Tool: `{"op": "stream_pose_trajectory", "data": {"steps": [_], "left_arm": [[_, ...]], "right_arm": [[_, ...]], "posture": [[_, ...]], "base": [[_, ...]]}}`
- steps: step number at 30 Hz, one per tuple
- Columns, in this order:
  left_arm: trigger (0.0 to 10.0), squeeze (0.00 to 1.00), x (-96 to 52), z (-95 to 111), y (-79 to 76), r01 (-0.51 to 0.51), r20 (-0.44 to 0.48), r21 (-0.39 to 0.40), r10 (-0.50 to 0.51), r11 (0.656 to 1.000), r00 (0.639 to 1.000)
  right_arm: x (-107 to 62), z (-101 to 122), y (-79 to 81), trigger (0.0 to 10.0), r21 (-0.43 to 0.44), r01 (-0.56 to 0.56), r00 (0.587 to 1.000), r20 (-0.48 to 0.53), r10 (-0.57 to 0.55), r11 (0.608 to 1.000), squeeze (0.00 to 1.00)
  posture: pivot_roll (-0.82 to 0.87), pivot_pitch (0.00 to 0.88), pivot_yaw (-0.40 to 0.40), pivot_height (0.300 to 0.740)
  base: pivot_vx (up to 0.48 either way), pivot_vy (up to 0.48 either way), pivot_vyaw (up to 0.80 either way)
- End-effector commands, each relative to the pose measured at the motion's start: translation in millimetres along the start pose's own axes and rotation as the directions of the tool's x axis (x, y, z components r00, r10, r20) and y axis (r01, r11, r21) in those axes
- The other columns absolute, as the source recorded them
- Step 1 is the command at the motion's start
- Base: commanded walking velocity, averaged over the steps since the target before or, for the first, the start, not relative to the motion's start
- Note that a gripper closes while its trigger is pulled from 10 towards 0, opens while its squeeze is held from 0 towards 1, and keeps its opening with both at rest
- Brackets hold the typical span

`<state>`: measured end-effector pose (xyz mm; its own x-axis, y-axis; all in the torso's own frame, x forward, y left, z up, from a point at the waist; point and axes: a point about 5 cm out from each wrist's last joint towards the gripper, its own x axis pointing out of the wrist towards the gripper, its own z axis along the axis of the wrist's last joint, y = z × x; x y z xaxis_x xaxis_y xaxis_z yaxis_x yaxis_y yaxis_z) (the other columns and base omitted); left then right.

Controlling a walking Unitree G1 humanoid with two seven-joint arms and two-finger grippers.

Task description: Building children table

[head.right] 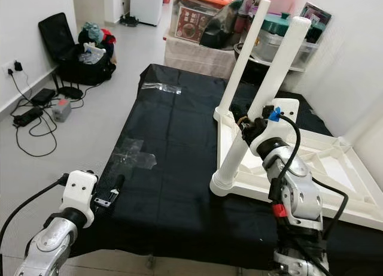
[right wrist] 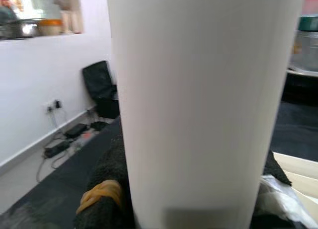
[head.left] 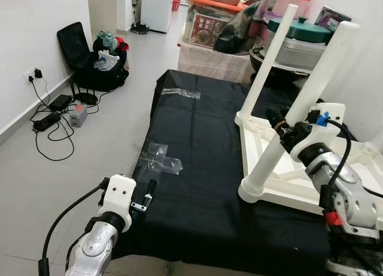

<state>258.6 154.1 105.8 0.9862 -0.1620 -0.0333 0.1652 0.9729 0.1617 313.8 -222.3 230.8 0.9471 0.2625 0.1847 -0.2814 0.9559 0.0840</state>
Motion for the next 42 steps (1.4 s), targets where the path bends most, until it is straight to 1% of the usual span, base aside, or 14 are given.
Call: {"op": "stream_pose_trajectory", "data": {"steps": [1, 5, 8, 10, 13, 18, 20, 25, 26, 30, 31, 33, 35, 42], "left_arm": [[10.0, 0.00, -0.1, -5, -6.2, 0.019, -0.015, -0.009, -0.019, 1.000, 1.000], [10.0, 0.00, -0.6, -6, -8.7, 0.029, -0.018, -0.009, -0.029, 1.000, 0.999], [10.0, 0.00, -0.7, -6, -8.0, 0.026, -0.018, -0.008, -0.026, 1.000, 0.999], [10.0, 0.00, -0.7, -5, -6.4, 0.018, -0.018, -0.005, -0.018, 1.000, 1.000], [10.0, 0.00, -0.9, -5, -4.2, 0.008, -0.017, -0.002, -0.008, 1.000, 1.000], [10.0, 0.00, -0.7, -5, -5.2, 0.019, -0.021, 0.000, -0.019, 1.000, 1.000], [10.0, 0.00, -0.2, -5, -6.0, 0.022, -0.021, -0.001, -0.022, 1.000, 1.000], [10.0, 0.00, 0.3, -5, -6.5, 0.023, -0.019, -0.002, -0.023, 1.000, 1.000], [10.0, 0.00, 0.9, -4, -5.1, 0.016, -0.017, -0.003, -0.016, 1.000, 1.000], [10.0, 0.00, 0.8, -4, -4.7, 0.016, -0.012, -0.004, -0.016, 1.000, 1.000], [10.0, 0.00, 0.5, -3, -5.0, 0.019, -0.011, -0.005, -0.019, 1.000, 1.000], [10.0, 0.00, 1.1, -2, -3.2, 0.009, -0.002, -0.014, -0.009, 1.000, 1.000], [10.0, 0.00, 0.9, -1, -3.9, 0.012, 0.001, -0.015, -0.012, 1.000, 1.000], [10.0, 0.00, 1.1, 1, -5.7, 0.026, 0.011, -0.018, -0.026, 0.999, 1.000]], "right_arm": [[-1.7, -13, 14.5, 0.0, 0.047, -0.126, 0.990, -0.055, 0.128, 0.991, 0.00], [-0.3, -22, -2.3, 0.0, -0.018, 0.036, 0.990, -0.136, -0.038, 0.999, 0.00], [-4.2, -31, -43.1, 0.0, -0.058, 0.493, 0.852, -0.173, -0.495, 0.868, 0.00], [-41.4, -49, -68.8, 0.0, -0.078, 0.852, 0.495, -0.202, -0.845, 0.518, 0.00], [-61.8, -61, -59.2, 0.0, -0.091, 0.914, 0.368, -0.217, -0.904, 0.394, 0.00], [-60.8, -69, -31.8, 0.0, -0.110, 0.887, 0.411, -0.258, -0.875, 0.449, 0.00], [-55.1, -68, -27.8, 10.0, -0.115, 0.864, 0.449, -0.263, -0.854, 0.490, 0.00], [-44.3, -63, -27.1, 10.0, -0.060, 0.863, 0.474, -0.251, -0.844, 0.502, 0.00], [-39.8, -59, -26.9, 10.0, -0.037, 0.855, 0.496, -0.230, -0.837, 0.517, 1.00], [-19.5, -47, -17.5, 10.0, 0.096, 0.760, 0.646, -0.223, -0.730, 0.643, 1.00], [-8.1, -40, -9.6, 10.0, 0.158, 0.659, 0.750, -0.199, -0.630, 0.735, 0.04], [7.2, -20, 10.6, 10.0, 0.223, 0.397, 0.918, -0.099, -0.385, 0.890, 0.00], [10.1, -12, 19.8, 10.0, 0.235, 0.267, 0.964, -0.060, -0.260, 0.935, 0.00], [7.2, -2, 39.6, 10.0, 0.120, -0.081, 0.996, -0.021, 0.085, 0.989, 0.00]], "posture": [[0.10, 0.000, -0.189, 0.740], [0.10, 0.000, -0.189, 0.740], [0.10, 0.000, -0.188, 0.740], [0.11, 0.000, -0.193, 0.740], [0.11, 0.000, -0.185, 0.740], [0.09, 0.000, -0.169, 0.740], [0.09, 0.000, -0.170, 0.740], [0.09, 0.000, -0.174, 0.740], [0.10, 0.000, -0.175, 0.740], [0.09, 0.000, -0.178, 0.740], [0.09, 0.000, -0.178, 0.740], [0.09, 0.000, -0.173, 0.740], [0.09, 0.000, -0.173, 0.740], [0.09, 0.000, -0.176, 0.740]], "base": [[0.000, 0.000, 0.00], [0.000, 0.000, 0.00], [0.000, 0.000, 0.00], [0.000, 0.000, 0.00], [0.000, 0.000, 0.00], [0.000, 0.000, 0.00], [0.000, 0.000, 0.00], [0.000, 0.000, 0.00], [0.000, 0.000, 0.00], [0.000, 0.000, 0.00], [0.000, 0.000, 0.00], [0.000, 0.000, 0.00], [0.000, 0.000, 0.00], [0.000, 0.000, 0.00]]}}
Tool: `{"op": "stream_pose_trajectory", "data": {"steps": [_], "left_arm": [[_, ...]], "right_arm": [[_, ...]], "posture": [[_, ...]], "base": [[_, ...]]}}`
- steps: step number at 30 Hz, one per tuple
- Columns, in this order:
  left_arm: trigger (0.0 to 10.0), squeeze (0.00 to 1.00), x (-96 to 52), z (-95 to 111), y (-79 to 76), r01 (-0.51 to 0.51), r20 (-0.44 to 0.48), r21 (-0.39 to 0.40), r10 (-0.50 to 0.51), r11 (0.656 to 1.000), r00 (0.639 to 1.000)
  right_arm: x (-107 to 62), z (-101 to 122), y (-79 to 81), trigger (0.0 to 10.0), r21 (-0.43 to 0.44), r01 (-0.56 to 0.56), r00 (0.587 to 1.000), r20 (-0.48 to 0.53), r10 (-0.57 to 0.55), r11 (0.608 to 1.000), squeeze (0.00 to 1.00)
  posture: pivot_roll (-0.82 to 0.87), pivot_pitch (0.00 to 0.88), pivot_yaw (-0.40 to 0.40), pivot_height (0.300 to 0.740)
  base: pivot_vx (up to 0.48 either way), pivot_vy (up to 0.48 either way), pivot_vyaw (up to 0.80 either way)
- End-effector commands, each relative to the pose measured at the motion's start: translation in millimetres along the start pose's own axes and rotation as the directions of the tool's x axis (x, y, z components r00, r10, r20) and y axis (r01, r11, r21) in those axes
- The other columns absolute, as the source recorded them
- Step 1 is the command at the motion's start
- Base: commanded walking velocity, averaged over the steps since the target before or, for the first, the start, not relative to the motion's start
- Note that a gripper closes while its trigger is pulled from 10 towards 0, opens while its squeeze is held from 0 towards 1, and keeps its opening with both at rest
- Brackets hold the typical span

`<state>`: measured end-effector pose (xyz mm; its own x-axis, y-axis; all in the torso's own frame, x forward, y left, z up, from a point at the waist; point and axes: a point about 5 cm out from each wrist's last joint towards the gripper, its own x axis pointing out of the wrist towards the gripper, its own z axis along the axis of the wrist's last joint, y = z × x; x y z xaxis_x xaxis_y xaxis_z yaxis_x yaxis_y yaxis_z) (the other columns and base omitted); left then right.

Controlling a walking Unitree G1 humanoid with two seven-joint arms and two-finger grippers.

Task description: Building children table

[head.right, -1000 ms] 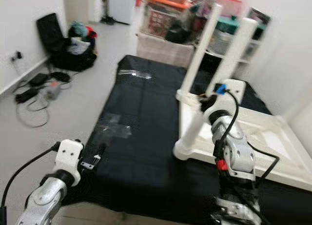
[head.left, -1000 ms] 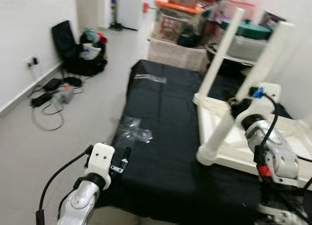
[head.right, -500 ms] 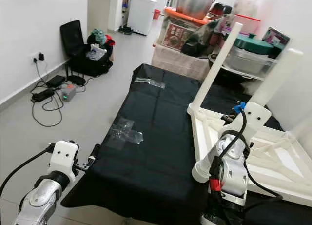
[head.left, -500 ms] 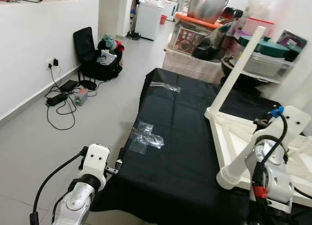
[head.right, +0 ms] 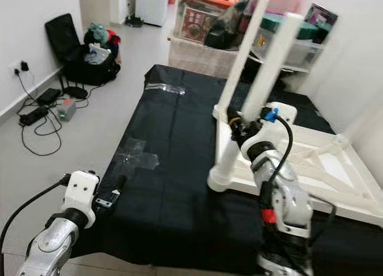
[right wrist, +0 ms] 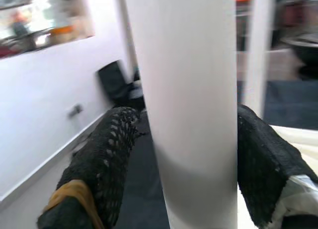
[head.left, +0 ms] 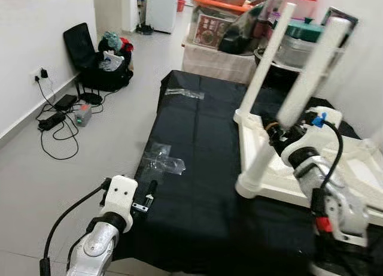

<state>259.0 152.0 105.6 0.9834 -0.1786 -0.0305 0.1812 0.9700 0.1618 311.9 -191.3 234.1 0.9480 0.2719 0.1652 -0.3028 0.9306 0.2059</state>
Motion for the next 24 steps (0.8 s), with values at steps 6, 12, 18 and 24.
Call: {"op": "stream_pose_trajectory", "data": {"steps": [6, 12, 18, 24], "left_arm": [[10.0, 0.00, -0.4, 0, -5.3, 0.022, 0.005, -0.013, -0.022, 1.000, 1.000], [10.0, 0.00, 0.2, 1, -2.2, 0.008, 0.005, -0.011, -0.008, 1.000, 1.000], [10.0, 0.00, -0.3, 0, -4.6, 0.016, 0.000, -0.011, -0.016, 1.000, 1.000], [10.0, 0.00, -1.1, -1, -4.1, 0.014, -0.005, -0.011, -0.014, 1.000, 1.000]], "right_arm": [[4.1, -31, -5.9, 0.0, -0.079, -0.034, 0.979, -0.203, 0.018, 0.996, 0.00], [2.0, -57, -32.9, 0.0, -0.077, 0.224, 0.924, -0.299, -0.237, 0.971, 0.00], [-29.2, -60, -79.6, 0.0, -0.149, 0.706, 0.657, -0.227, -0.719, 0.692, 0.00], [-77.0, -61, -83.1, 0.0, -0.182, 0.907, 0.356, -0.151, -0.922, 0.380, 0.00]], "posture": [[0.10, 0.000, -0.187, 0.740], [0.10, 0.000, -0.183, 0.740], [0.10, 0.000, -0.179, 0.740], [0.08, 0.000, -0.172, 0.740]], "base": [[0.000, 0.000, 0.00], [0.000, 0.000, 0.00], [0.000, 0.000, 0.00], [0.000, 0.000, 0.00]]}}
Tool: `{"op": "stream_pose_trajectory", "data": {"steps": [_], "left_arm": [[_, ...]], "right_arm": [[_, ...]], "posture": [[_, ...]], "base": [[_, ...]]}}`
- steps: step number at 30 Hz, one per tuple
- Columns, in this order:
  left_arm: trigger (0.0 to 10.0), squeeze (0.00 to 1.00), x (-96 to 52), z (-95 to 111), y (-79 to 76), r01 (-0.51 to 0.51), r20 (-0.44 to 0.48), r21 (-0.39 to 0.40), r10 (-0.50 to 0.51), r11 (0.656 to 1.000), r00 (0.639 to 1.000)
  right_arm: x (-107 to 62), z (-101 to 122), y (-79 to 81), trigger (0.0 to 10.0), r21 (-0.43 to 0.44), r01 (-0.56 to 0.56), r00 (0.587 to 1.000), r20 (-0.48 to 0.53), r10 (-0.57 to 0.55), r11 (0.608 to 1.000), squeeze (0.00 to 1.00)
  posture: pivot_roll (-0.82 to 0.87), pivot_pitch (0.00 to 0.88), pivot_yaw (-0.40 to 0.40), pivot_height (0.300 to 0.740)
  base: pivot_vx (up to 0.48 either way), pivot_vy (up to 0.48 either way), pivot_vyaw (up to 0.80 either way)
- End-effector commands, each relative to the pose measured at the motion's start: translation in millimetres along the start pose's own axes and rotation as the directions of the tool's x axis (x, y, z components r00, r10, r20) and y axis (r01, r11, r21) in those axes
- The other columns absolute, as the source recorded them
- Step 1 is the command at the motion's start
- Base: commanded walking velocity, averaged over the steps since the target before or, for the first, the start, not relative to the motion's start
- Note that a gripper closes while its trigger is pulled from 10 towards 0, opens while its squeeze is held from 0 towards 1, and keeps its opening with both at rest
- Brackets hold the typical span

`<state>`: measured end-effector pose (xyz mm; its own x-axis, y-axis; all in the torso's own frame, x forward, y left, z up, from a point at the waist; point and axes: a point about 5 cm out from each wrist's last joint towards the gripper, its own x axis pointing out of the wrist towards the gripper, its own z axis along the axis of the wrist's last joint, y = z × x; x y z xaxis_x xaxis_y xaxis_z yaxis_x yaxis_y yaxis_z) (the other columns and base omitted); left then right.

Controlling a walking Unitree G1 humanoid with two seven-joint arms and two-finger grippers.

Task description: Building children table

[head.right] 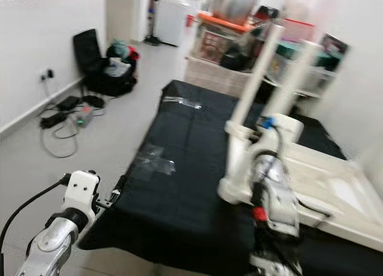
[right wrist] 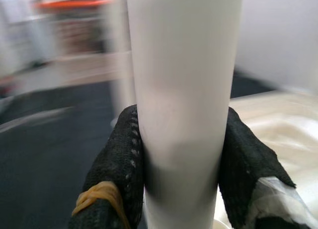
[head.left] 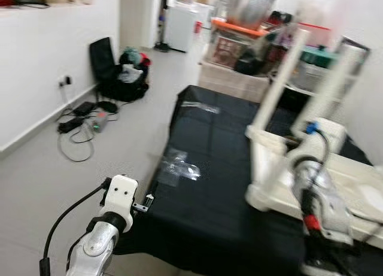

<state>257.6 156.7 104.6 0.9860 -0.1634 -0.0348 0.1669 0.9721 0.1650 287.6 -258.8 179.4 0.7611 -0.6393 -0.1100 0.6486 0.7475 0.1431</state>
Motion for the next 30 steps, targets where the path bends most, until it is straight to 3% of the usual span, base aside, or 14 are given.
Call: {"op": "stream_pose_trajectory", "data": {"steps": [1, 7, 8, 10, 12, 13, 20, 21, 22, 23, 24, 28, 29, 30], "left_arm": [[10.0, 0.00, 0.4, 0, -9.0, 0.033, 0.000, -0.013, -0.033, 0.999, 0.999], [10.0, 0.00, 1.0, 0, -9.9, 0.035, 0.000, -0.014, -0.035, 0.999, 0.999], [10.0, 0.00, 1.2, 0, -9.5, 0.033, 0.001, -0.014, -0.033, 0.999, 0.999], [10.0, 0.00, 1.6, 1, -8.5, 0.028, 0.003, -0.015, -0.028, 0.999, 1.000], [10.0, 0.00, 2.1, 1, -7.9, 0.024, 0.004, -0.016, -0.024, 1.000, 1.000], [10.0, 0.00, 2.1, 1, -8.0, 0.024, 0.004, -0.016, -0.024, 1.000, 1.000], [10.0, 0.00, 1.9, 1, -8.1, 0.025, 0.004, -0.016, -0.025, 1.000, 1.000], [10.0, 0.00, 2.2, 1, -8.7, 0.027, 0.006, -0.018, -0.027, 0.999, 1.000], [10.0, 0.00, 2.4, 1, -9.2, 0.028, 0.008, -0.018, -0.028, 0.999, 1.000], [10.0, 0.00, 2.6, 2, -9.6, 0.029, 0.009, -0.018, -0.029, 0.999, 1.000], [10.0, 0.00, 2.6, 2, -9.8, 0.029, 0.010, -0.018, -0.029, 0.999, 1.000], [10.0, 0.00, 2.7, 3, -8.2, 0.020, 0.014, -0.017, -0.020, 1.000, 1.000], [10.0, 0.00, 2.6, 3, -7.1, 0.015, 0.016, -0.016, -0.014, 1.000, 1.000], [10.0, 0.00, 2.5, 3, -6.3, 0.012, 0.016, -0.015, -0.011, 1.000, 1.000]], "right_arm": [[-4.8, -32, -27.7, 0.0, -0.076, 0.174, 0.971, -0.154, -0.184, 0.982, 0.00], [-18.0, -37, 1.6, 0.0, -0.080, 0.077, 0.976, -0.195, -0.092, 0.994, 0.00], [-17.6, -37, 14.1, 10.0, -0.071, -0.002, 0.977, -0.212, -0.013, 0.997, 0.00], [-17.7, -38, 24.2, 10.0, -0.070, -0.067, 0.972, -0.232, 0.049, 0.995, 0.00], [-17.5, -27, 39.7, 10.0, 0.023, -0.182, 0.967, -0.177, 0.183, 0.983, 0.00], [-17.5, -24, 42.2, 10.0, 0.039, -0.205, 0.966, -0.154, 0.209, 0.978, 1.00], [-12.6, -4, 49.2, 10.0, 0.125, -0.312, 0.942, -0.085, 0.324, 0.942, 1.00], [-14.6, 14, 65.4, 10.0, 0.169, -0.572, 0.811, -0.034, 0.585, 0.803, 0.00], [-17.7, 25, 73.4, 10.0, 0.158, -0.720, 0.685, 0.002, 0.729, 0.676, 0.00], [-20.5, 31, 77.4, 10.0, 0.142, -0.798, 0.594, 0.019, 0.804, 0.586, 0.00], [-21.8, 33, 79.2, 10.0, 0.132, -0.835, 0.542, 0.026, 0.840, 0.534, 0.00], [-16.3, 31, 80.3, 10.0, 0.128, -0.842, 0.531, 0.017, 0.847, 0.525, 0.00], [-16.5, 30, 81.6, 3.2, 0.139, -0.848, 0.519, 0.018, 0.855, 0.512, 0.00], [-16.9, 29, 82.4, 3.2, 0.148, -0.852, 0.510, 0.020, 0.860, 0.502, 0.00]], "posture": [[0.08, 0.000, -0.169, 0.740], [0.09, 0.000, -0.175, 0.740], [0.09, 0.000, -0.176, 0.740], [0.09, 0.000, -0.178, 0.740], [0.09, 0.000, -0.181, 0.740], [0.09, 0.000, -0.183, 0.740], [0.09, 0.000, -0.180, 0.740], [0.09, 0.000, -0.184, 0.740], [0.10, 0.000, -0.190, 0.740], [0.10, 0.000, -0.190, 0.740], [0.10, 0.000, -0.190, 0.740], [0.11, 0.000, -0.202, 0.740], [0.12, 0.000, -0.209, 0.740], [0.12, 0.000, -0.209, 0.740]], "base": [[0.000, 0.000, 0.00], [0.000, 0.000, 0.00], [0.000, 0.000, 0.00], [0.000, 0.000, 0.00], [0.000, 0.000, 0.00], [0.000, 0.000, 0.00], [0.000, 0.000, 0.00], [0.000, 0.000, 0.00], [0.000, 0.000, 0.00], [0.000, 0.000, 0.00], [0.000, 0.000, 0.00], [0.000, 0.000, 0.00], [0.000, 0.000, 0.00], [0.000, 0.000, 0.00]]}}
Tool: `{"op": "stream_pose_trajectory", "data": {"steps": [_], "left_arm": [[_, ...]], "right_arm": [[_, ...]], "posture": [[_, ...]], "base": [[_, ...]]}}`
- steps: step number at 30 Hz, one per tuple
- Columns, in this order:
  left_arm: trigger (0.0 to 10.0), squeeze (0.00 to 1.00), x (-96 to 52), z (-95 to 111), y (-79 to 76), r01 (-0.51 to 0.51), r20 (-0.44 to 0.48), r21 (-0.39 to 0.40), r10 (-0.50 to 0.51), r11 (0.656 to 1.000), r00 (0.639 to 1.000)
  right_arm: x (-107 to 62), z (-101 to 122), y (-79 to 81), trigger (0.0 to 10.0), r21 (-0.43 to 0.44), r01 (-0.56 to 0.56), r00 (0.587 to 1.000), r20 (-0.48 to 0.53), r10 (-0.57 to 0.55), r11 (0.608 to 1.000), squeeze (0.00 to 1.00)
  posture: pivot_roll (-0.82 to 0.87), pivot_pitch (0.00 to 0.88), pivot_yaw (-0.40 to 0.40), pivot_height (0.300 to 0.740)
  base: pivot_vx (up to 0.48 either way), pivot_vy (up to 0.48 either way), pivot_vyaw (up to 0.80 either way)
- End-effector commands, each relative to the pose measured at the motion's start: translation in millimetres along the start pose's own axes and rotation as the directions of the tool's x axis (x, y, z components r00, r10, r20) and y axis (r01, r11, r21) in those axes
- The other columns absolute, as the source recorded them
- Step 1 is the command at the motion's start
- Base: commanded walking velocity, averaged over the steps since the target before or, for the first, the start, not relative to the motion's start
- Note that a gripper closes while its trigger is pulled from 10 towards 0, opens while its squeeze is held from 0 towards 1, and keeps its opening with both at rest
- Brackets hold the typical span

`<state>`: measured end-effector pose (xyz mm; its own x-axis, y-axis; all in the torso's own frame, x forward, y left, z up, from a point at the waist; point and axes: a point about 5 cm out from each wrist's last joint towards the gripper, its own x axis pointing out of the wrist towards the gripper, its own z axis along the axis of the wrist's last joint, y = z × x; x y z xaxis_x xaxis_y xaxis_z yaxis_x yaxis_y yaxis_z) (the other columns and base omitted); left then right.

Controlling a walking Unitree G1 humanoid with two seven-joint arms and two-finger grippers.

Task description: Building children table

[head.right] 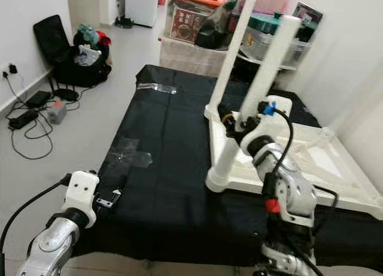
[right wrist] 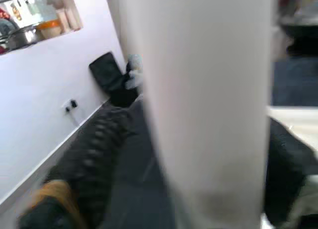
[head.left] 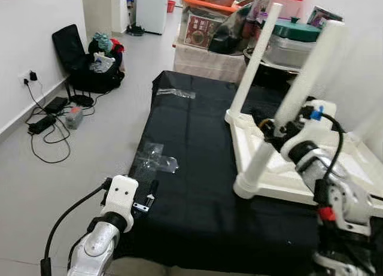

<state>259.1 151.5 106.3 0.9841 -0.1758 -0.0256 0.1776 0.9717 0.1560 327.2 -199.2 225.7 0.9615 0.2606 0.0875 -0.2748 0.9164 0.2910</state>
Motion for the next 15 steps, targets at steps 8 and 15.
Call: {"op": "stream_pose_trajectory", "data": {"steps": [8, 15], "left_arm": [[10.0, 0.00, -1.1, 0, -3.6, 0.007, 0.003, -0.005, -0.007, 1.000, 1.000], [10.0, 0.00, -1.9, -1, -4.4, 0.009, -0.001, -0.006, -0.009, 1.000, 1.000]], "right_arm": [[-2.4, -11, 13.0, 0.0, 0.048, -0.142, 0.990, 0.005, 0.142, 0.989, 0.00], [-17.9, -42, -64.0, 0.0, -0.079, 0.595, 0.794, -0.102, -0.600, 0.800, 0.00]], "posture": [[0.12, 0.000, -0.202, 0.740], [0.11, 0.000, -0.198, 0.740]], "base": [[0.000, 0.000, 0.00], [0.000, 0.000, 0.00]]}}
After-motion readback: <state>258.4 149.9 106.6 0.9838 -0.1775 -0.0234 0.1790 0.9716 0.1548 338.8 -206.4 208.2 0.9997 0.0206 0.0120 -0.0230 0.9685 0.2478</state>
